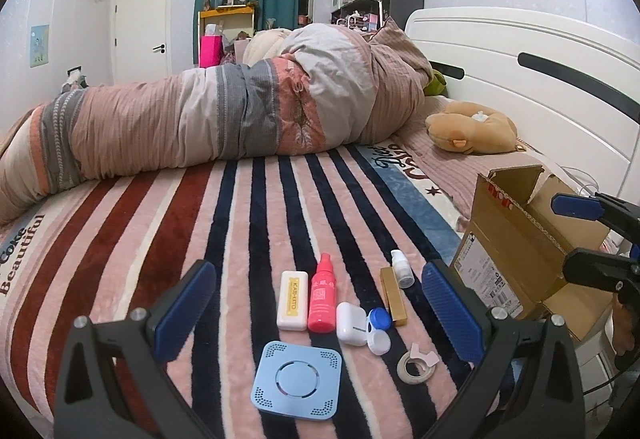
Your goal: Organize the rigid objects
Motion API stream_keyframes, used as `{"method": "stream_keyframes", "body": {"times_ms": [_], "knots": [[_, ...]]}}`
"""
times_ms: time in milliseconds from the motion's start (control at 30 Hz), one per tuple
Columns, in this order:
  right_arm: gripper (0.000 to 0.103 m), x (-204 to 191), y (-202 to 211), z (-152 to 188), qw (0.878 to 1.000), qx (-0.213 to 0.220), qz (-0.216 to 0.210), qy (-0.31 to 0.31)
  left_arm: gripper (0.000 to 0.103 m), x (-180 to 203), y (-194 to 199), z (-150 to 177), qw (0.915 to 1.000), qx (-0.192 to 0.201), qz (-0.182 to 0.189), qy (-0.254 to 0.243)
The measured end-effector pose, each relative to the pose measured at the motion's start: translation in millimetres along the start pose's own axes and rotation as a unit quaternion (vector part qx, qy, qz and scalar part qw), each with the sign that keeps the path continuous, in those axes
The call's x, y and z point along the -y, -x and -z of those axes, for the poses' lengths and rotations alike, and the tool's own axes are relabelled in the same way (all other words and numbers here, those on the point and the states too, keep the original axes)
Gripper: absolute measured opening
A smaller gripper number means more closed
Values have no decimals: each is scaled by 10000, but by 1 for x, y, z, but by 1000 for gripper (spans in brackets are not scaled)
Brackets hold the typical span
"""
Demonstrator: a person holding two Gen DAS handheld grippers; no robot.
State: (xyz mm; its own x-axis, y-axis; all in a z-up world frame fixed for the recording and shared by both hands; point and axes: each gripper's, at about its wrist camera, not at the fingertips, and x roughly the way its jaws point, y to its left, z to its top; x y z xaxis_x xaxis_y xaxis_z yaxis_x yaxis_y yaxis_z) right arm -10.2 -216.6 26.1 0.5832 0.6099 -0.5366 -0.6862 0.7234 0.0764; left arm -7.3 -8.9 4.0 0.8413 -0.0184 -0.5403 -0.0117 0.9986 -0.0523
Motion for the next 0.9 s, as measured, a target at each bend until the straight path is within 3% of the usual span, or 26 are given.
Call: {"method": "stream_keyframes", "body": {"times_ms": [900], "knots": [[103, -1, 2, 1, 10000, 14, 12, 31, 102, -1, -1, 1, 10000, -10, 5, -34]]}}
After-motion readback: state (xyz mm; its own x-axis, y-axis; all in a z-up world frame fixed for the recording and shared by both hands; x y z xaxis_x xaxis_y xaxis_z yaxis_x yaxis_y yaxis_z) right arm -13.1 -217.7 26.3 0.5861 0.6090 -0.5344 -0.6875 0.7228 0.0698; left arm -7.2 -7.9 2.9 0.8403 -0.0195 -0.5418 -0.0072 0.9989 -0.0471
